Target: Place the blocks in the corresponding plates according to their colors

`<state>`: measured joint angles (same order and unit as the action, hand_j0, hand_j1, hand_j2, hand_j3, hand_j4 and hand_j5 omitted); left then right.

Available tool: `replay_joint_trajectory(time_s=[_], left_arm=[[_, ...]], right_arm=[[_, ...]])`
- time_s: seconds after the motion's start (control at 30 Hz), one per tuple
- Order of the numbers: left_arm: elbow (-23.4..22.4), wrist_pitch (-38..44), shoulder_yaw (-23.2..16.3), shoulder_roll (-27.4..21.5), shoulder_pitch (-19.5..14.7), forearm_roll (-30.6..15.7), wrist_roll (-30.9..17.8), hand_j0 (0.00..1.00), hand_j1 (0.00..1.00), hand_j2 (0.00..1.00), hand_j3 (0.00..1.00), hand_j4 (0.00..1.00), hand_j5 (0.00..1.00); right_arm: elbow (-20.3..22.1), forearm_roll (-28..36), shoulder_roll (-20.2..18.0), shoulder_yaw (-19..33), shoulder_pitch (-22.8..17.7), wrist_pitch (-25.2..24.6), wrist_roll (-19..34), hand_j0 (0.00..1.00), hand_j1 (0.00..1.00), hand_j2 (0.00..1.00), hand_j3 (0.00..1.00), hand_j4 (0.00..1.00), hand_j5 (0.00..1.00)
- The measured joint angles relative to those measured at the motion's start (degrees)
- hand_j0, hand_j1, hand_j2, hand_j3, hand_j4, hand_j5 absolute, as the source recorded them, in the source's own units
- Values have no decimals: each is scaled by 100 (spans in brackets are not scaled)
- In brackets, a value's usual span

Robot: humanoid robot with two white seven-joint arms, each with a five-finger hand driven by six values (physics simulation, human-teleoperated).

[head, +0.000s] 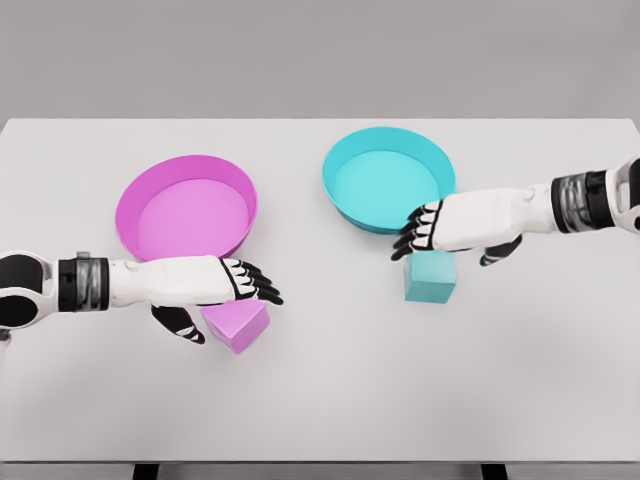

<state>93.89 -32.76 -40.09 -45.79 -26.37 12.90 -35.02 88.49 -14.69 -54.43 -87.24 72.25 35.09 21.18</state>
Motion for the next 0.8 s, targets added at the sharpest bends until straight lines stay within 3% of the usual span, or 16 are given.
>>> replay_joint_trajectory(time_s=[0.1, 0.33, 0.43, 0.6, 0.8], left_arm=[[-24, -1, 0, 14, 0, 9, 0, 97, 97, 97, 97, 97, 97], [-45, -8, 0, 19, -18, 9, 1, 73, 73, 73, 73, 73, 73], [-76, -29, 5, 15, -26, -19, 5, 56, 56, 56, 56, 56, 56], [-88, -60, 6, -3, -53, -28, 14, 54, 54, 54, 54, 54, 54], [-53, -134, 1, -60, -360, -108, 1, 52, 52, 52, 52, 52, 52]], right_arm=[[-108, -43, 28, -1, -9, 0, 23, 100, 100, 100, 100, 100, 100], [-470, -104, 266, -5, -88, 0, 43, 100, 100, 100, 100, 100, 100], [-463, -127, 327, -13, -105, 0, 45, 100, 100, 100, 100, 100, 100], [-387, -139, 383, -24, -114, 0, 45, 100, 100, 100, 100, 100, 100], [-379, -183, 478, -42, -229, 0, 77, 100, 100, 100, 100, 100, 100]])
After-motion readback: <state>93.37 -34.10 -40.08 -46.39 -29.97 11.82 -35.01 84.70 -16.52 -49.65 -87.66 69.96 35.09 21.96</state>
